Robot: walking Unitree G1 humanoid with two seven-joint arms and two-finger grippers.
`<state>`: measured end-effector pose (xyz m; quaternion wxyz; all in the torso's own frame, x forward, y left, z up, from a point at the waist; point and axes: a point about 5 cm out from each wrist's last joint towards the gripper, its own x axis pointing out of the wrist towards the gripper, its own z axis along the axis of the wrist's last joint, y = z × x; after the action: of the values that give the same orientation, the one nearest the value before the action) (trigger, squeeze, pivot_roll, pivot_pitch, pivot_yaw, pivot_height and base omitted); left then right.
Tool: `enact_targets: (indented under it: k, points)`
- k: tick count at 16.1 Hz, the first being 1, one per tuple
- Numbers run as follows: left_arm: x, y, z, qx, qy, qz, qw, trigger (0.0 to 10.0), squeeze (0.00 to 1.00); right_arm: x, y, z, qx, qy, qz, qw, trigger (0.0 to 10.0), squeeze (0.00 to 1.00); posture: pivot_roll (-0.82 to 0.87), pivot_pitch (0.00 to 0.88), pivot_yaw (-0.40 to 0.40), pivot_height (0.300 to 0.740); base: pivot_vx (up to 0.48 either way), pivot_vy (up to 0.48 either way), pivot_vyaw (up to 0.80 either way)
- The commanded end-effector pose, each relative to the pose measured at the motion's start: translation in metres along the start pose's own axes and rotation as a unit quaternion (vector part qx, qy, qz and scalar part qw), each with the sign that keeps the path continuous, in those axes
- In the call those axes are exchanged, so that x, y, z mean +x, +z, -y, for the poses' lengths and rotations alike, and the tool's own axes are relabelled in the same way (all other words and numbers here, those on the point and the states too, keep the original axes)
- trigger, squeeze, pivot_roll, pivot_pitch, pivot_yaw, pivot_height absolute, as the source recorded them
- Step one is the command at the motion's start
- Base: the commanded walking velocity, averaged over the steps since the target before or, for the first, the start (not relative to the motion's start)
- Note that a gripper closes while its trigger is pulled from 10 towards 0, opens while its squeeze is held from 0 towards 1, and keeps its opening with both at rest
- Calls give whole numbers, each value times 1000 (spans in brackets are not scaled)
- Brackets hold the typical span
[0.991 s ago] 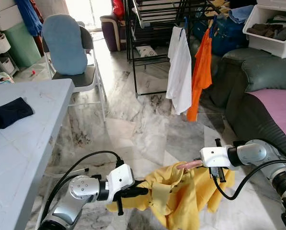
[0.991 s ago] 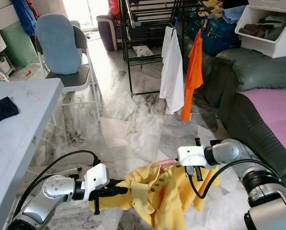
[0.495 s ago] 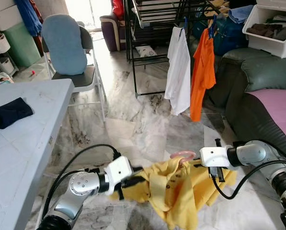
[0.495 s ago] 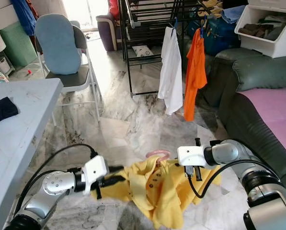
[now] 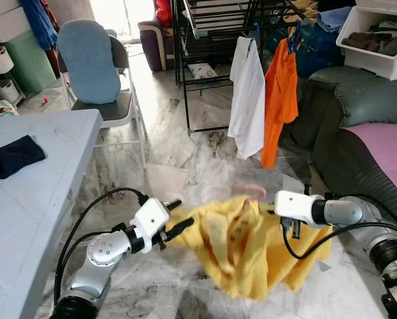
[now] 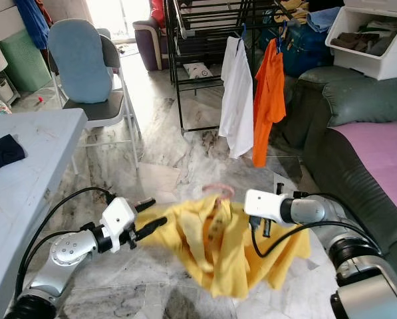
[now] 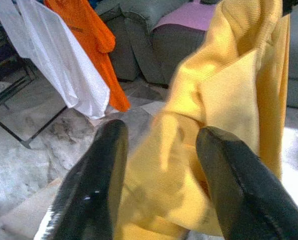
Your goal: Hang hanger
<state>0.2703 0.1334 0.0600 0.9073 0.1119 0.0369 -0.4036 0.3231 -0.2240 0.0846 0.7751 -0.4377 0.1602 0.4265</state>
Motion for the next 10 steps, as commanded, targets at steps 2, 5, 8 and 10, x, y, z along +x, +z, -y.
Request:
enact_targets:
  k: [2,5,8,10]
  points:
    - [-5,-2,-13,-68,126,20,989,10000,1000,4,2,4,96,-100,30,990,0,0,-135,0,28,740,0,0,0]
    - [-4,-8,-21,-135,251,17,958,10000,1000,11,-6,4,283,-241,44,927,0,0,-133,0,26,740,0,0,0]
    - [-2,-7,-19,-170,275,32,946,10000,31,16,-9,-8,370,-307,47,876,10000,0,-134,0,25,740,0,0,0]
    - [-1,-6,-17,-175,285,33,942,10000,0,20,-9,-20,415,-330,47,847,10000,0,-137,0,28,740,0,0,0]
